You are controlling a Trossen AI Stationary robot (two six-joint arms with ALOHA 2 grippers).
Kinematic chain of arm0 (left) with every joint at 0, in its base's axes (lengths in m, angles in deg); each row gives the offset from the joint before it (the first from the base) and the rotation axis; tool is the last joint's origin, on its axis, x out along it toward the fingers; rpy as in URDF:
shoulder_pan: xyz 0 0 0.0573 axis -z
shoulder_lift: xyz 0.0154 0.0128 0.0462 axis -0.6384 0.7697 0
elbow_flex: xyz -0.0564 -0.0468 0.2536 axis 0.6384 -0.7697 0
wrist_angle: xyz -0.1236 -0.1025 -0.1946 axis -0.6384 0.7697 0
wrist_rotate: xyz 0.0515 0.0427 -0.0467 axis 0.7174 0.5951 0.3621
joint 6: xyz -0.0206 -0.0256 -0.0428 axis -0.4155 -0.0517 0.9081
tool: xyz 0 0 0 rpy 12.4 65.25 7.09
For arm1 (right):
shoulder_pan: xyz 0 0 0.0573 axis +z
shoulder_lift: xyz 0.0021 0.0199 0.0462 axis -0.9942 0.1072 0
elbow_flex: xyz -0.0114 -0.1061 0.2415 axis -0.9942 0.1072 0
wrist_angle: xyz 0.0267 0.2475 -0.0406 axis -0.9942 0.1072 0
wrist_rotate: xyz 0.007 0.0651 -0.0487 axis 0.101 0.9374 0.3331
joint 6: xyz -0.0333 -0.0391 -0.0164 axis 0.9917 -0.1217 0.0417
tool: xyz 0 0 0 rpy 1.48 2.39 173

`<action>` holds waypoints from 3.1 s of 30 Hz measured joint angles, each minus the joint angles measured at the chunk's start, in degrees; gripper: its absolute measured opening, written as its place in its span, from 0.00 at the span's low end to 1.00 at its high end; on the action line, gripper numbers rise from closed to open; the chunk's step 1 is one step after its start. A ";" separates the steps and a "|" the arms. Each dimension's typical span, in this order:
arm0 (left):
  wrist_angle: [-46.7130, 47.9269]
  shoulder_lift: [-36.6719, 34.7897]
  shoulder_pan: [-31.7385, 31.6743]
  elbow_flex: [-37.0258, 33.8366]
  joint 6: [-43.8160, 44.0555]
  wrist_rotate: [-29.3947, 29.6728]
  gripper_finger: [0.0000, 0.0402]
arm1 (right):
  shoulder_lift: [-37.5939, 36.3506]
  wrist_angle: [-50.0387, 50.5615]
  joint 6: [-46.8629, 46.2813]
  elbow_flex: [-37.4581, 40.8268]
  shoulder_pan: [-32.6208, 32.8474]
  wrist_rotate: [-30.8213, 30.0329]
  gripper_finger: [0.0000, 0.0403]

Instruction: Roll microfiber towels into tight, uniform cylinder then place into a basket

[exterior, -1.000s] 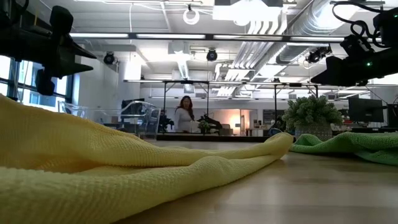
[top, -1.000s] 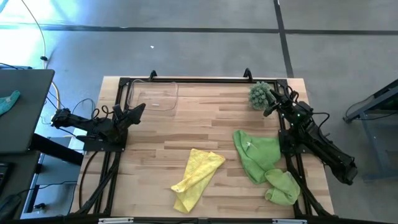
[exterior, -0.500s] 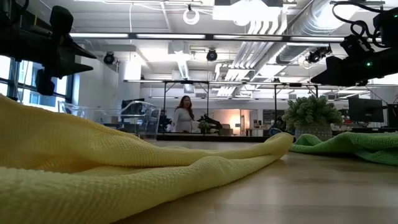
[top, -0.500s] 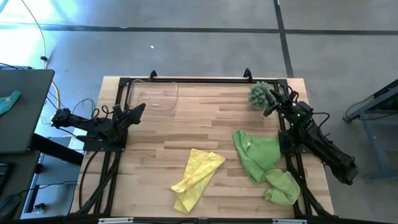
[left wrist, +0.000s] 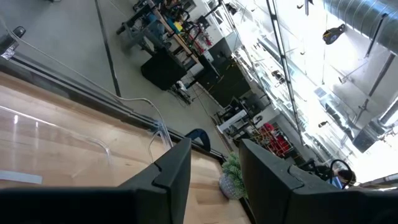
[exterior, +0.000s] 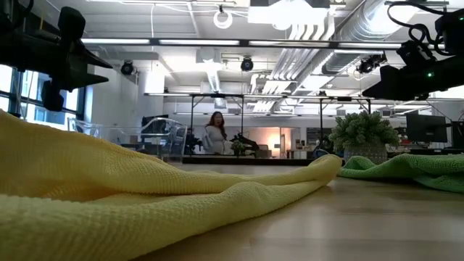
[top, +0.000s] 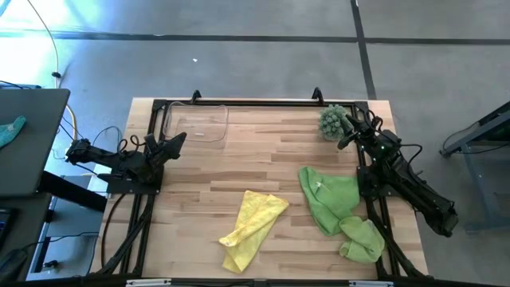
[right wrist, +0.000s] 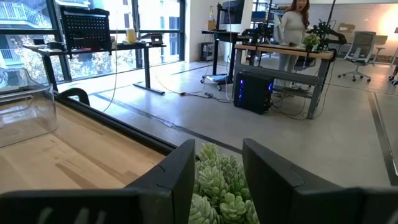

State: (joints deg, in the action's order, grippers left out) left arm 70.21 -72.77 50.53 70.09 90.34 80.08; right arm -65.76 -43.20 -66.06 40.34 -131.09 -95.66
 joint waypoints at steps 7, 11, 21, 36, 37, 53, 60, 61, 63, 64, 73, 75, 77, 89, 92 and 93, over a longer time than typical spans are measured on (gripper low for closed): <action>-0.08 0.00 0.00 0.00 0.10 0.01 0.31 | 0.00 -0.01 0.00 -0.01 0.01 0.01 0.31; -0.18 0.00 0.01 0.00 0.15 0.01 0.31 | -0.02 -0.01 0.00 0.01 0.01 -0.01 0.31; -2.96 0.01 0.02 0.00 -0.79 -0.98 0.31 | 0.00 0.01 0.00 0.01 0.01 0.01 0.31; -29.40 0.01 0.00 0.00 -33.92 -14.58 0.31 | -0.01 -0.01 0.00 -0.01 0.01 0.01 0.31; -30.44 -0.01 -0.01 0.00 -35.21 -15.76 0.31 | 0.00 0.01 0.00 0.01 -0.01 0.00 0.31; -35.73 0.28 0.00 4.86 -60.06 -26.53 0.31 | 0.00 0.01 0.00 -0.01 -0.01 0.01 0.31; -31.78 4.74 0.00 11.33 -65.16 -26.53 0.31 | -0.02 0.01 0.00 0.00 0.00 0.01 0.31; -30.79 5.97 0.00 12.22 -65.16 -26.51 0.31 | -0.02 0.01 0.00 0.01 0.01 0.01 0.31; -29.16 9.20 0.00 13.86 -65.08 -26.51 0.31 | 0.00 -0.01 0.00 -0.01 -0.01 0.00 0.31; -28.54 10.89 0.00 14.61 -65.00 -26.51 0.31 | -0.02 -0.01 0.00 -0.01 0.01 -0.01 0.31; -26.50 32.66 0.00 20.47 -59.99 -28.08 0.31 | 0.00 -1.75 -0.16 0.01 0.01 0.00 0.31; -26.48 38.35 0.00 22.33 -59.92 -28.06 0.31 | -0.01 -4.12 -1.93 0.01 -0.01 0.15 0.31; -26.30 43.73 0.00 24.55 -59.05 -28.02 0.31 | -0.02 -6.62 -6.11 0.01 0.00 0.97 0.31; -23.24 71.46 0.00 37.55 -44.31 -32.12 0.31 | -0.02 -16.14 -22.69 0.01 0.00 2.53 0.31; -21.54 77.01 0.00 39.89 -39.34 -34.43 0.31 | -0.02 -15.93 -23.97 0.01 -0.01 2.55 0.31; -20.88 78.65 0.00 40.51 -37.80 -35.06 0.31 | -0.02 -15.77 -23.94 0.01 0.00 2.55 0.31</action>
State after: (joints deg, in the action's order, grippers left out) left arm 49.34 5.88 50.53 110.60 52.54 45.02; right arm -65.79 -58.98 -90.00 40.35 -131.09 -93.11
